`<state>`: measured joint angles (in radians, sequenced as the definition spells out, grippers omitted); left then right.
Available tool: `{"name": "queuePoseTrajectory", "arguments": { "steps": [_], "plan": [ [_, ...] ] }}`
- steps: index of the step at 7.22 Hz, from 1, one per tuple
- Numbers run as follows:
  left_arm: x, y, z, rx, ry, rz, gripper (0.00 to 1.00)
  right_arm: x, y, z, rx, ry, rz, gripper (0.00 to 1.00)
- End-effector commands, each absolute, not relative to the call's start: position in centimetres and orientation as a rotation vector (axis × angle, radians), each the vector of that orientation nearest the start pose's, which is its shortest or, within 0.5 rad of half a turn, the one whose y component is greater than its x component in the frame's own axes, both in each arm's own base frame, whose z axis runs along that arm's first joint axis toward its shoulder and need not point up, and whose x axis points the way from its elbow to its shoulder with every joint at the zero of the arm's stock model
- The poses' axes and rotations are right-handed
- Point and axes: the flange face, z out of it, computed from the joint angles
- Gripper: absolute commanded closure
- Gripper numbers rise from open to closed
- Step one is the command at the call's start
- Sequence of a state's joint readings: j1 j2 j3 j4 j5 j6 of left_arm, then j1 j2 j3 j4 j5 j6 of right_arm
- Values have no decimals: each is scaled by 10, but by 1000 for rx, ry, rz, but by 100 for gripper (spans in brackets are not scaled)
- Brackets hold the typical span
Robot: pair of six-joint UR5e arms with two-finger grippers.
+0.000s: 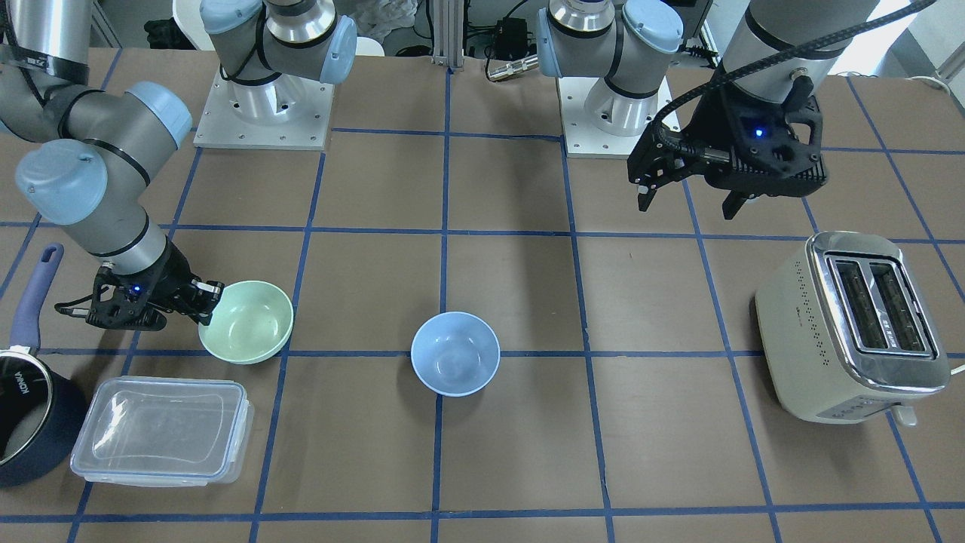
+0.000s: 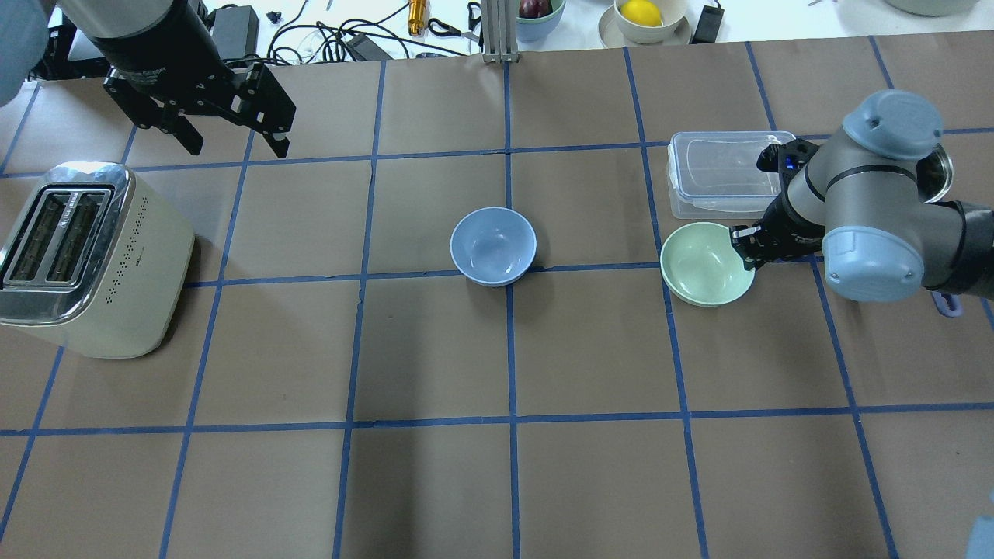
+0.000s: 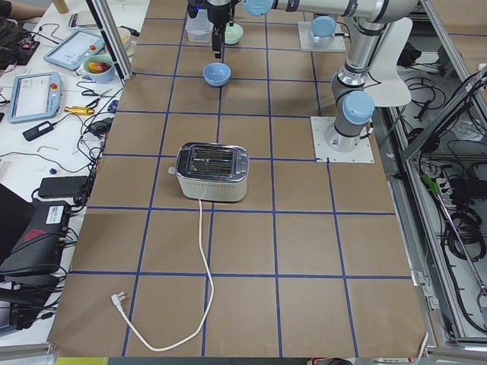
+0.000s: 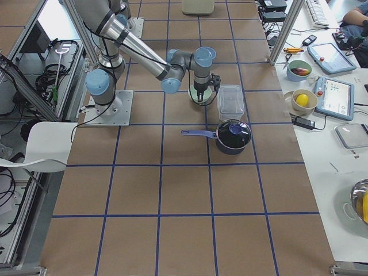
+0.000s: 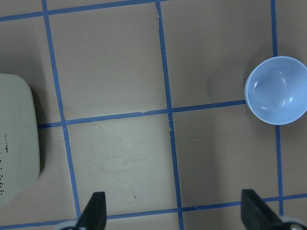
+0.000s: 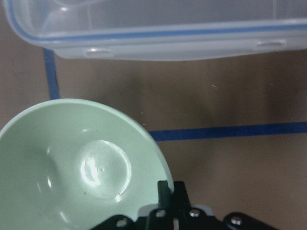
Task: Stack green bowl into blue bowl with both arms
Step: 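Carry the green bowl with the right gripper over the blue bowl and lower it in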
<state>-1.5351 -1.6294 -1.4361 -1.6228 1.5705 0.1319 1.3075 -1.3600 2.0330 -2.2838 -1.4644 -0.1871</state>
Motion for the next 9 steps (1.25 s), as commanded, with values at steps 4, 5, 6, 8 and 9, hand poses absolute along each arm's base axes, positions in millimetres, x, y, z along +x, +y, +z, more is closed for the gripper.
{"name": "queuePoseTrajectory", "arguments": {
  "steps": [4,5,6,8,9],
  "plan": [
    [-117,-516,520,137,3136,-38,0,198,-546,292,428,2835,-138,100],
    [-117,-516,520,137,3136,-38,0,246,-540,298,383,2831,-135,100],
    [-118,-516,519,135,3137,-36,0,268,-543,285,389,2838,-99,100],
    [-118,-516,519,130,3137,-34,0,303,-539,262,330,2874,-57,98],
    [-118,-516,518,130,3137,-31,0,301,-544,256,325,2900,-64,66]
  ]
}}
